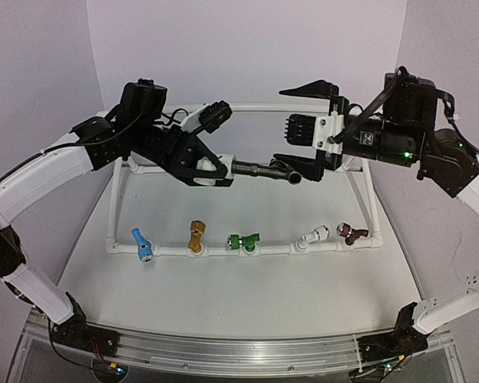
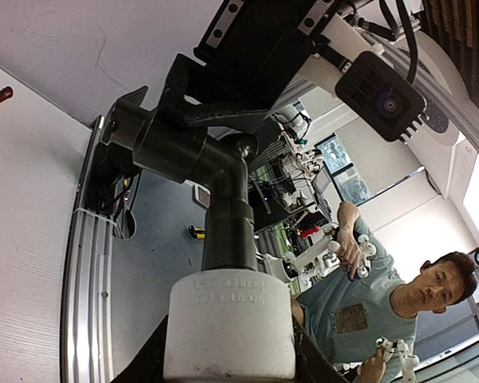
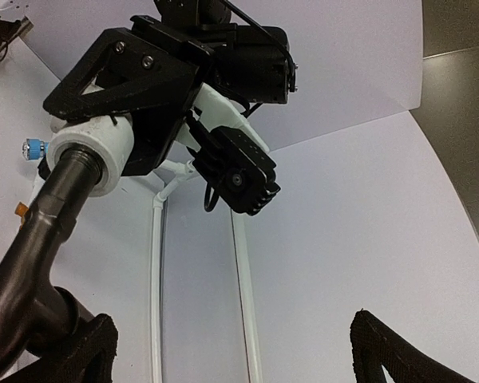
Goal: Install the water faucets
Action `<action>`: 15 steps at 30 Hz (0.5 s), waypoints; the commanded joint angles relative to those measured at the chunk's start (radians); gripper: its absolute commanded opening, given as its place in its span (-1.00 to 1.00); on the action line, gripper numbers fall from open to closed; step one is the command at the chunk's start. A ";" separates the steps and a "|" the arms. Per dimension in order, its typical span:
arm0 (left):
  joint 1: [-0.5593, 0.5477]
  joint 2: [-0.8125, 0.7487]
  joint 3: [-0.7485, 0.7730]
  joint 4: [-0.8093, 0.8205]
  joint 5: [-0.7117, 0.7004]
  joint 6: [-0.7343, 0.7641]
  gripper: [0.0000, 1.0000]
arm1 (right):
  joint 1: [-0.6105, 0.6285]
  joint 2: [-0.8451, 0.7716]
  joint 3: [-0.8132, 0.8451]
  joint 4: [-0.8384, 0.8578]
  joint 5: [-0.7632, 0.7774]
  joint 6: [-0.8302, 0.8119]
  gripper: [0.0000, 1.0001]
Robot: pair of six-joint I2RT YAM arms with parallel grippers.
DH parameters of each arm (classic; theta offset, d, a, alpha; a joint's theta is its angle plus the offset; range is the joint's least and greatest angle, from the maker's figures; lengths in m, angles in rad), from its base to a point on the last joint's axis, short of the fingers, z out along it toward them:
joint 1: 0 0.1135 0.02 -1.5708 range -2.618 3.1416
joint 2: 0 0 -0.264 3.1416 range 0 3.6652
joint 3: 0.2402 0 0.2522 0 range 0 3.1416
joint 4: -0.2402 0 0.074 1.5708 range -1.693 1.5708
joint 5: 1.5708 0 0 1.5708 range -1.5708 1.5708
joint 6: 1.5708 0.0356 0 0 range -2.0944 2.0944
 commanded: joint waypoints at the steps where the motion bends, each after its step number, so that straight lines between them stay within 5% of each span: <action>1: 0.003 -0.018 0.034 0.155 0.109 -0.011 -1.00 | -0.038 0.011 -0.015 -0.039 -0.052 -0.016 0.96; 15: 0.003 -0.013 0.011 0.273 0.051 -0.094 -1.00 | -0.052 -0.027 -0.042 -0.059 -0.210 -0.025 0.96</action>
